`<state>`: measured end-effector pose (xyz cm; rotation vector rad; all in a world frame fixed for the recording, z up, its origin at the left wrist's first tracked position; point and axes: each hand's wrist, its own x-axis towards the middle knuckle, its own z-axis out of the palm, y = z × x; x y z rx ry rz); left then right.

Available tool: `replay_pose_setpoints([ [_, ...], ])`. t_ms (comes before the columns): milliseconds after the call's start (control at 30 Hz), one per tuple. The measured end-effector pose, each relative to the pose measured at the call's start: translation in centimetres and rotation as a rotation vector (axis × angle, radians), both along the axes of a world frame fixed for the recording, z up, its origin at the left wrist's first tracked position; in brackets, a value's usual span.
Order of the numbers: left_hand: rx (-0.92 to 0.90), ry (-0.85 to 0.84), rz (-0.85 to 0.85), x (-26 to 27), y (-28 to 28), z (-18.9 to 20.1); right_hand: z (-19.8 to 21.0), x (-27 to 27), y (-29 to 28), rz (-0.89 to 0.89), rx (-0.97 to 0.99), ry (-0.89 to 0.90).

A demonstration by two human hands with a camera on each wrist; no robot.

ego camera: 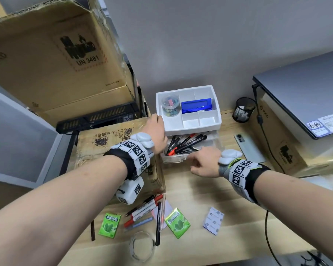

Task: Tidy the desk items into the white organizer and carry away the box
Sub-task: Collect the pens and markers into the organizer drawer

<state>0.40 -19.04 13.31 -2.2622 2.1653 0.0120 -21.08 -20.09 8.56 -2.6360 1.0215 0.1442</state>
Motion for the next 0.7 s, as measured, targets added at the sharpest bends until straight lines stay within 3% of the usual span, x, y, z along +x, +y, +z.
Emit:
replay_pose_setpoints([
  [333,0.045,-0.084,-0.007,-0.4,0.6,0.9,-0.5,0.9,-1.1,-0.086,0.099,-0.022],
  [533,0.052,-0.058,-0.029,-0.2,1.0,0.6,-1.2,0.7,-0.8,-0.195,-0.073,-0.197],
  [700,0.045,-0.046,-0.041,-0.1,1.1,0.8,-1.8,0.7,-1.0,-0.317,-0.085,-0.066],
])
